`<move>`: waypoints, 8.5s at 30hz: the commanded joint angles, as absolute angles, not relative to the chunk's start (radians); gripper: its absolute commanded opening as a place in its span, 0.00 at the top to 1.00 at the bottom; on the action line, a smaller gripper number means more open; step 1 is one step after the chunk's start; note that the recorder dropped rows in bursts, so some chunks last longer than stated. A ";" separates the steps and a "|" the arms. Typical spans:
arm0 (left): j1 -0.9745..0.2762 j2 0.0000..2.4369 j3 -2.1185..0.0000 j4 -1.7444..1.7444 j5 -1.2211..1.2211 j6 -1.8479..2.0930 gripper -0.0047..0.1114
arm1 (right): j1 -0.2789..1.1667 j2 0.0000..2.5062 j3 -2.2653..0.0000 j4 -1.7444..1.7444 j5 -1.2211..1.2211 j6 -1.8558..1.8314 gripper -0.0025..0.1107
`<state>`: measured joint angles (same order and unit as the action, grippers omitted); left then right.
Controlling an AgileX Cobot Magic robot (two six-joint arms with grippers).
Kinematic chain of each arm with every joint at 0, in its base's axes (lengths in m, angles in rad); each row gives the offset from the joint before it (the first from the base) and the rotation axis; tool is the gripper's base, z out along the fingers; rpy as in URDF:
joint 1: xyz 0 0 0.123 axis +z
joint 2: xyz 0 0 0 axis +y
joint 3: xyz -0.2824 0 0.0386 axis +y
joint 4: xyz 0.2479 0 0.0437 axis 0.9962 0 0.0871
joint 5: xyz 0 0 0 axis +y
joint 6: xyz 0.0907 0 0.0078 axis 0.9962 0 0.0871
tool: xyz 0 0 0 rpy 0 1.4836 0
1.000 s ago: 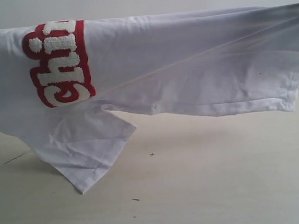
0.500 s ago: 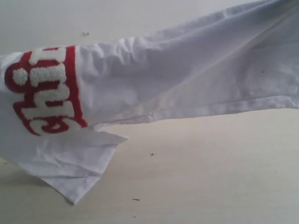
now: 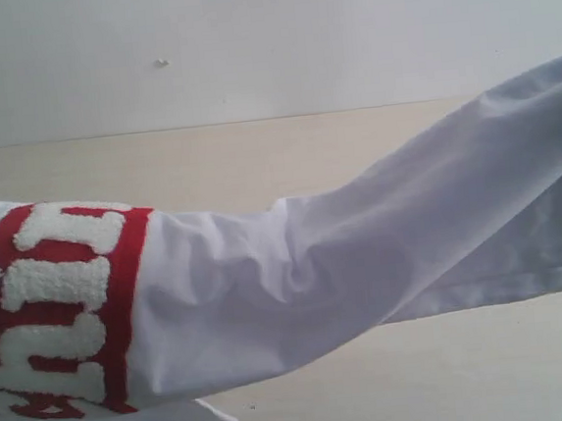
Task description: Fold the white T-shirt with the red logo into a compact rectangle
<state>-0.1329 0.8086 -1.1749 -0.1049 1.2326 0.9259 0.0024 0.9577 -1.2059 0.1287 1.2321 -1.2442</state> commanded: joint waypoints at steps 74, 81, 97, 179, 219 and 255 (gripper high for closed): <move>0.030 1.938 -1.004 0.067 -0.129 0.623 0.05 | -0.013 1.933 -1.085 -0.218 0.255 -0.703 0.33; 0.054 1.871 -1.004 0.067 -0.071 0.541 0.06 | -0.013 1.930 -1.085 -0.221 0.245 -0.549 0.35; 0.177 1.720 -1.004 -0.056 0.502 0.366 0.13 | -0.011 1.805 -1.085 -0.131 0.329 -0.549 0.79; 0.181 1.770 -0.612 -1.339 1.079 0.850 0.96 | -0.011 1.758 -1.085 0.416 0.706 -0.862 0.98; 0.349 1.844 -0.620 -1.413 1.025 1.014 0.60 | -0.011 1.758 -1.085 0.442 0.736 -0.915 0.98; 0.347 1.859 -0.573 -1.302 1.221 0.959 0.96 | -0.011 1.758 -1.085 0.475 0.734 -0.918 0.98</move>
